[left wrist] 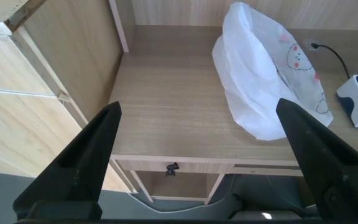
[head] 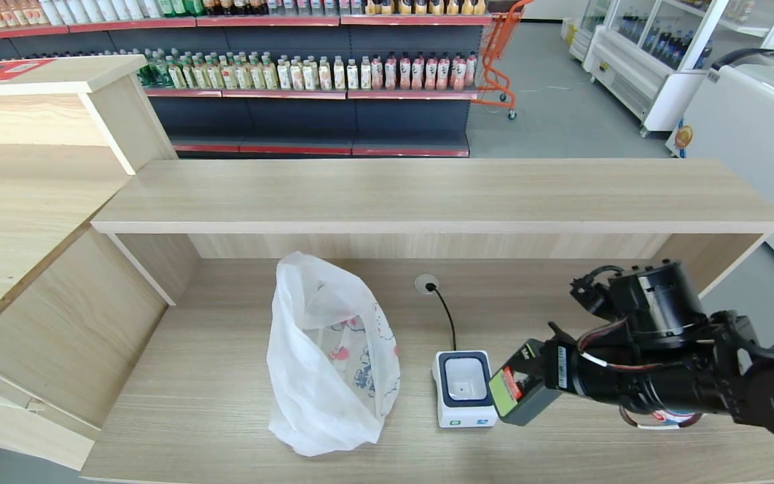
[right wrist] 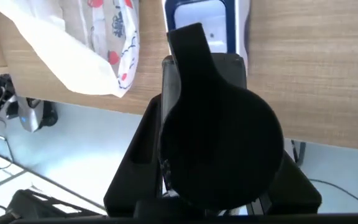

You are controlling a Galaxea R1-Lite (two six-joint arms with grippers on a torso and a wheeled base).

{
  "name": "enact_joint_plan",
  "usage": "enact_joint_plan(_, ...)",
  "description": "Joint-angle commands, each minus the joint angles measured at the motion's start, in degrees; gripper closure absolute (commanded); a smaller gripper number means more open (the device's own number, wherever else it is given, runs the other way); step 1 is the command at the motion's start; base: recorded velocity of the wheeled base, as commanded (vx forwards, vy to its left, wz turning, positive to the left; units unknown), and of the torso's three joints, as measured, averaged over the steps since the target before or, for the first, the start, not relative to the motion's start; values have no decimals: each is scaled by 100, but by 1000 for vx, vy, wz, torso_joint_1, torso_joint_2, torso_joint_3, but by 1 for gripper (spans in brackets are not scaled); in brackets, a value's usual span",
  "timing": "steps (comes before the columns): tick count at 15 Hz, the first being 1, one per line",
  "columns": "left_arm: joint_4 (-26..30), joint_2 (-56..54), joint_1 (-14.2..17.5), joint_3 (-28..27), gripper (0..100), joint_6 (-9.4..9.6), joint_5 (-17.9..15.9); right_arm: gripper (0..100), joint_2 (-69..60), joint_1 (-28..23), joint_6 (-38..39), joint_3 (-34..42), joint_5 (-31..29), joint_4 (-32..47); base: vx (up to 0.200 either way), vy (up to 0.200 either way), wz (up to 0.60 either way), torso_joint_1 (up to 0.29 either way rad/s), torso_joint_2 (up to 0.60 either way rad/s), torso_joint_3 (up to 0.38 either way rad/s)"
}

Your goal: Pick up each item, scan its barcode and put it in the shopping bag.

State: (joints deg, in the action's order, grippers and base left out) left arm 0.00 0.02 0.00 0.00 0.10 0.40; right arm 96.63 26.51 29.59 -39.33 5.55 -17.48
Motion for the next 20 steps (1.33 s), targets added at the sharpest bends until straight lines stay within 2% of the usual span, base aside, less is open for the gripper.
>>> enact_joint_plan(1, 0, -2, -9, 0, 0, -1, 4, 100, 769, 73, -260, -181, -106, -493, 0, 0, 0, 0, 0, 0)
enact_joint_plan(3, 0, -2, -9, 0, 0, -1, 4, 100, 1024, 91, -445, -198, -115, -862, 0, 0, 0, 0, 0, 0)
enact_joint_plan(8, 0, -2, -9, 0, 0, -1, 4, 100, 1481, 390, -454, -339, -150, -1143, 0, 0, 0, 0, 0, 0)
enact_joint_plan(11, 0, -2, -9, 0, 0, -1, 4, 100, 1701, 469, -454, -348, -370, -1363, 0, 0, 0, 0, 0, 0)
enact_joint_plan(20, 0, -2, 0, 0, 0, -1, 4, 100, 1912, 504, -454, -392, -476, -1609, 0, 0, 0, 0, 0, 0)
